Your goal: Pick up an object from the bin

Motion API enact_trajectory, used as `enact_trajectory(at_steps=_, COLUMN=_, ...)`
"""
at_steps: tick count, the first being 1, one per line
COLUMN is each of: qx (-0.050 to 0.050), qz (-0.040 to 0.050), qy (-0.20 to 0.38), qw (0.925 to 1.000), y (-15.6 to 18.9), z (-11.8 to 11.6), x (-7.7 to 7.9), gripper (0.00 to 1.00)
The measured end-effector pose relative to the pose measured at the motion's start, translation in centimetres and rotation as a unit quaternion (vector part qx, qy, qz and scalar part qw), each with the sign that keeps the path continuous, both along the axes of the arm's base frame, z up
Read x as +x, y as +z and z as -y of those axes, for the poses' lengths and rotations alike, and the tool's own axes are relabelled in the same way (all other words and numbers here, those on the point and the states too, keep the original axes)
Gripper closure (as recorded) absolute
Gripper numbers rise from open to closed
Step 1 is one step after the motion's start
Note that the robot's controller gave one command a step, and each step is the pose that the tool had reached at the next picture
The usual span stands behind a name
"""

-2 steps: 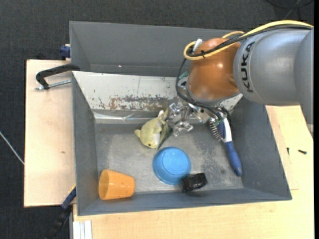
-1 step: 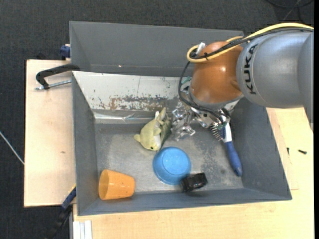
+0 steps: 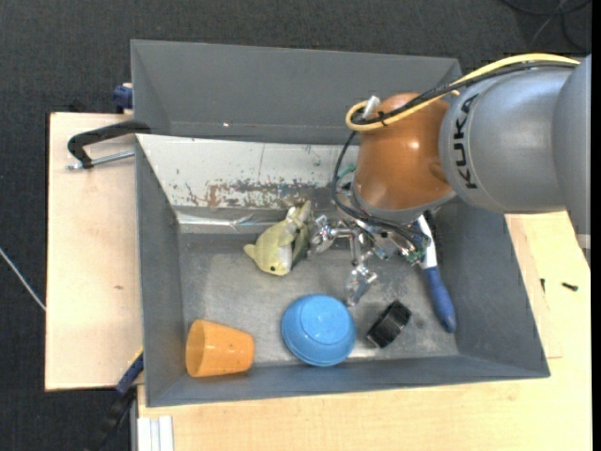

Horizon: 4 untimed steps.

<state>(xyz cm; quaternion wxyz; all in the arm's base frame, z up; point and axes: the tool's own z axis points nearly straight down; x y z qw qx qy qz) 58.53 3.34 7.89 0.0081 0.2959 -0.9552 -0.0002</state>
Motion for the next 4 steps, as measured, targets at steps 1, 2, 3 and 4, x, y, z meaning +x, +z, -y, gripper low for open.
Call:
enact_trajectory(at_steps=1, qx=0.002, qz=0.0151, qy=0.077, qw=0.9969, y=-0.3, z=-4.2, x=-4.0, gripper=0.00)
enact_trajectory(at_steps=2, qx=0.007, qz=0.0352, qy=0.132, qw=0.9907, y=0.6, z=-7.4, x=-7.8, gripper=0.00)
enact_trajectory(at_steps=3, qx=0.007, qz=0.0346, qy=0.130, qw=0.9908, y=0.5, z=-7.2, x=-7.8, gripper=1.00)
enact_trajectory(at_steps=4, qx=0.004, qz=0.0105, qy=0.097, qw=0.9952, y=-0.6, z=-15.9, x=-3.7, gripper=1.00)
